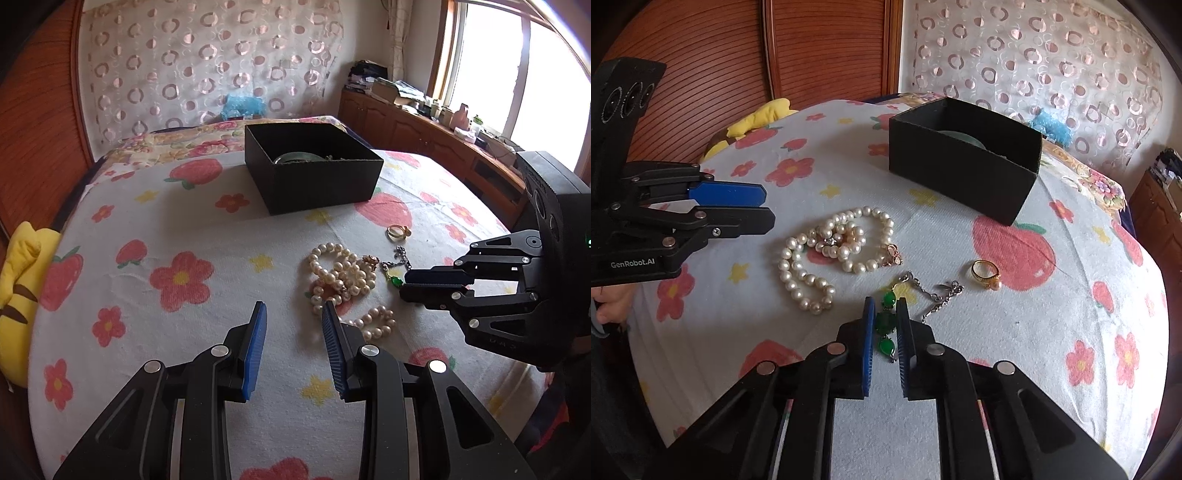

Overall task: Organize jewelry
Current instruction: 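Grasp the green bead chain with the right tool while the left tool approaches the pearl necklace, then grasp and lift the pearl necklace with the left tool while the right tool lifts the green chain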

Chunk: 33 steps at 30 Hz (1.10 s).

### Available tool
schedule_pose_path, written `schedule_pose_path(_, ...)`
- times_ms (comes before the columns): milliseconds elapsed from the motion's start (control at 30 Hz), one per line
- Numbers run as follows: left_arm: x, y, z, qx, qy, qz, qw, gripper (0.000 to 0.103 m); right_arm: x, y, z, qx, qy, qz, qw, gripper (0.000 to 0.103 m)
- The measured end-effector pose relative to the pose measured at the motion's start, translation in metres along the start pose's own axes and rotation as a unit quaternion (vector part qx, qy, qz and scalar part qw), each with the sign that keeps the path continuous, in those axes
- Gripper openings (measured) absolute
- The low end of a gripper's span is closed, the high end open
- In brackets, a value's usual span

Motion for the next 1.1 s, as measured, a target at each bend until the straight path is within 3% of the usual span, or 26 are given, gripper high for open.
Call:
schedule_pose_path(667,-0.024,-0.007,-0.023,0.023,0.027,-0.014,0.9993,0.029,-0.021,-0.007,0.051,-0.062,0.007,-0.029,0.998,0.013)
schedule_pose_path(833,-0.024,-0.005,-0.028,0.027,0.032,-0.008,0.9991,0.009,-0.024,-0.009,0.057,-0.070,0.007,-0.033,0.997,0.013)
schedule_pose_path(1100,-0.027,-0.015,-0.004,-0.007,0.025,-0.013,0.9996,0.007,-0.029,-0.018,0.071,-0.085,0.010,-0.038,0.996,0.013)
Point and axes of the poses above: each gripper's, at about its wrist camera, not at the fingertips, and z roughly against the way its jaws point, x to its left, y to its underside, the point moved 8 cm from there along -z, roughly the way its jaws point, and after that the axes turned 9 degrees about -z, right-handed, at the moved point
